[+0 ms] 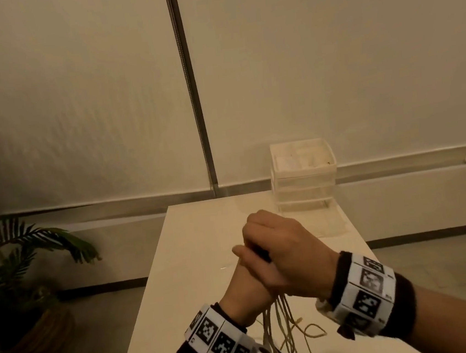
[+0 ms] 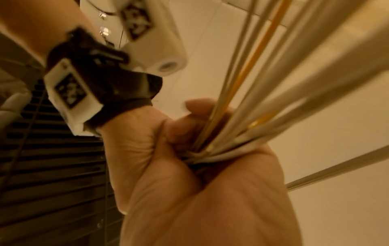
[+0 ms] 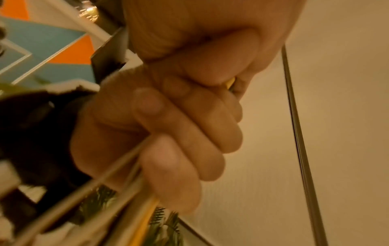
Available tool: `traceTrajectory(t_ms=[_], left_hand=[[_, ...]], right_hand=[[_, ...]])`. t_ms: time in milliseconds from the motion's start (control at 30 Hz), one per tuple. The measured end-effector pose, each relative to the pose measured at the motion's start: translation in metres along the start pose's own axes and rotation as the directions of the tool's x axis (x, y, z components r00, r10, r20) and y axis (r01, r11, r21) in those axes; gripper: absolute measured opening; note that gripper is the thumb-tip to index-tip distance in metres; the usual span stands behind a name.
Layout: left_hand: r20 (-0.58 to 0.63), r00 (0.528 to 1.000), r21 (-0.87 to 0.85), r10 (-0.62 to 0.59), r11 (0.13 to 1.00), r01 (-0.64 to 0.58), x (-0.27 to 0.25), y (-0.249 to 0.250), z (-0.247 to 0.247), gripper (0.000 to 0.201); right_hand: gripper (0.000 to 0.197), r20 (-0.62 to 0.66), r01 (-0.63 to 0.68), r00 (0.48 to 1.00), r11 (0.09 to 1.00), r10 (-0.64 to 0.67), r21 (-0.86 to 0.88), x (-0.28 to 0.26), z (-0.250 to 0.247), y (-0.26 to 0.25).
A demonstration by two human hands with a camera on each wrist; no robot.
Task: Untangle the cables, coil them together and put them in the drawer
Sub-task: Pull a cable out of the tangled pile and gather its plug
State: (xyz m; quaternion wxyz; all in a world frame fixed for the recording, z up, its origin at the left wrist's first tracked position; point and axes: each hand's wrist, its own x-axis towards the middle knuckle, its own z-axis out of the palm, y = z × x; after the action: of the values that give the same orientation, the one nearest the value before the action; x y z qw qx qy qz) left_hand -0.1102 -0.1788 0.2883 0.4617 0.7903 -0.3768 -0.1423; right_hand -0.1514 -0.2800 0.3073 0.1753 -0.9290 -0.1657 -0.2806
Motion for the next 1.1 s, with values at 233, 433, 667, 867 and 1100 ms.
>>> traceTrajectory(t_ms=[233, 433, 667, 867, 1100], left_hand=[[-0.011, 0.997, -0.581, -0.079, 0.812, 0.058, 0.002, -0.006, -0.006, 0.025], [-0.105, 0.994, -0.722, -0.022, 0.689, -0.061, 0.002, -0.004, -0.006, 0.036], [-0.022, 0.999, -0.784, -0.033, 0.621, 0.003, -0.005, 0.009, -0.041, 0.047], [-0.255, 0.966, -0.807, 0.046, 0.541, -0.239, -0.005, 0.036, -0.118, 0.041], [-0.46, 0.887, -0.737, -0.036, 0.573, -0.359, -0.023, 0.031, -0.168, 0.052]], right_hand=[[0.038, 0.211, -0.329, 0.828, 0.146, 0.519, 0.933, -0.008, -0.025, 0.04], [0.058, 0.49, -0.569, 0.781, 0.117, 0.387, 0.814, -0.041, 0.022, -0.018], [0.021, 0.555, -0.667, 0.712, 0.169, 0.429, 0.725, -0.023, 0.016, -0.038], [0.039, 0.382, -0.626, 0.78, 0.592, 0.496, 0.508, -0.05, 0.03, -0.04], [0.043, 0.399, -0.76, 0.649, 0.54, 0.648, 0.361, -0.145, 0.073, -0.027]])
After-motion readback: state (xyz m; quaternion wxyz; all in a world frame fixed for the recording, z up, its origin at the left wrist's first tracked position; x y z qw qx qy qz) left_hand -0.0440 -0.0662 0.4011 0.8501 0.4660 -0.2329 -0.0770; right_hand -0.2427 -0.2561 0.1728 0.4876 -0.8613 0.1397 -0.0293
